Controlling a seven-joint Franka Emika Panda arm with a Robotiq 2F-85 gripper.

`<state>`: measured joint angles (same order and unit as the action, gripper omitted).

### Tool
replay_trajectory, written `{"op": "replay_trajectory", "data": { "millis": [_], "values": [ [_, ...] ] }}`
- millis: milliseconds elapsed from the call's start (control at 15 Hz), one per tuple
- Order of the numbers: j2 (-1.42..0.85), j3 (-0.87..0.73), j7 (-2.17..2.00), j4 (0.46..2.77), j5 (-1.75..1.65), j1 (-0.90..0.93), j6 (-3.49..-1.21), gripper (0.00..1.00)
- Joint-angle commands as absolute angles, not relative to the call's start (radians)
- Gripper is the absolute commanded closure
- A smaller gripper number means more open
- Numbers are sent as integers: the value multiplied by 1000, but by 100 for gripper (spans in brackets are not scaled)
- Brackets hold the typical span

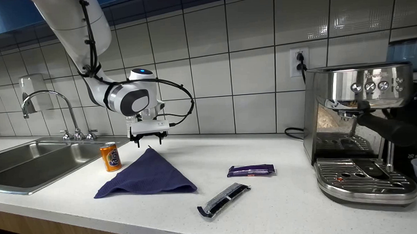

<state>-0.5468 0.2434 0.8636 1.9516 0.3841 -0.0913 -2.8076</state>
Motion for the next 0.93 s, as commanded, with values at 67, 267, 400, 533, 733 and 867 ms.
{"op": "replay_trajectory", "data": {
  "millis": [67,267,400,533,733,867],
  "values": [
    [-540,293,825,1966,360,-142,-2778,0],
    [-526,280,802,1971,339,-140,-2730,0],
    [-519,272,797,1973,328,-138,-2725,0],
    [-517,247,776,1977,287,-116,-2746,0],
    [-509,232,745,1980,215,-102,-2738,0],
    [-507,221,714,1977,172,-91,-2727,0]
  ]
}}
